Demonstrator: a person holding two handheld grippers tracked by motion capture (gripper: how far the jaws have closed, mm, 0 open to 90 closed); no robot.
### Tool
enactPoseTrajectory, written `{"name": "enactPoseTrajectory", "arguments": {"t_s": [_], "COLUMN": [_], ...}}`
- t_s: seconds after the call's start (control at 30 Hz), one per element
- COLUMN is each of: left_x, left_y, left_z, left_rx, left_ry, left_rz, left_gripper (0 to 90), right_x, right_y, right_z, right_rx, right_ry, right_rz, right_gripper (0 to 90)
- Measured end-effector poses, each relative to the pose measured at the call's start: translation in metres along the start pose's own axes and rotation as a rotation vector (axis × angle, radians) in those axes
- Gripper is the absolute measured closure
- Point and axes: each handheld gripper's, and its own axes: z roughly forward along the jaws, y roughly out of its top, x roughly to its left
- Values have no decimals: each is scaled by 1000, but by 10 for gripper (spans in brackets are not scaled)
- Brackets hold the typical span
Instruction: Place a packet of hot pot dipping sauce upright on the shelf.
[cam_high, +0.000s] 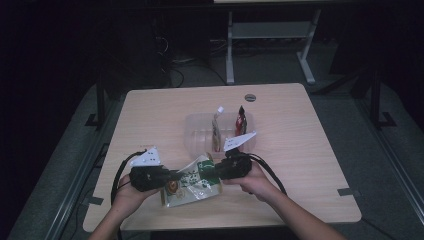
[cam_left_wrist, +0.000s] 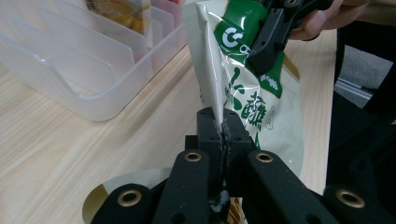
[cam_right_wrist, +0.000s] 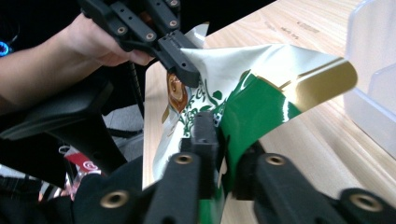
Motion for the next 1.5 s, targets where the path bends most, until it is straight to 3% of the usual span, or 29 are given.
{"name": "enactPoseTrajectory", "arguments": {"t_s": [0.2, 0.4, 0.57, 0.7, 0.73, 0.77, 0.87, 1.07, 1.5], "left_x": [0, 3, 7, 11, 16, 18, 24, 26, 25], "left_y": [-1, -1, -3, -4, -7, -9, -15, -22, -27], "left_z": [3, 3, 1, -7, -14, -15, -15, 2, 11], "left_rx": [9, 4, 1, -30, -55, -53, -34, 59, 108], "left_ry": [-6, -10, -16, 13, 33, 41, 37, 7, -7], "left_rz": [-3, -9, -35, -50, -79, -83, -115, -111, -98], "left_gripper": [886, 872, 801, 694, 671, 656, 624, 510, 274], "right_x": [-1, -3, 1, 4, 5, 5, 7, 13, 18], "right_y": [0, -1, 0, 1, 3, 3, 6, 13, 23], "right_z": [0, -1, 0, -1, -4, -6, -10, -19, -31], "right_rx": [28, 18, 21, 14, 1, -1, -16, -44, -68], "right_ry": [11, 30, 55, 63, 66, 65, 63, 71, 45], "right_rz": [-3, 11, 1, -17, -29, -34, -48, -80, -131], "right_gripper": [894, 900, 900, 900, 900, 900, 900, 900, 900]}}
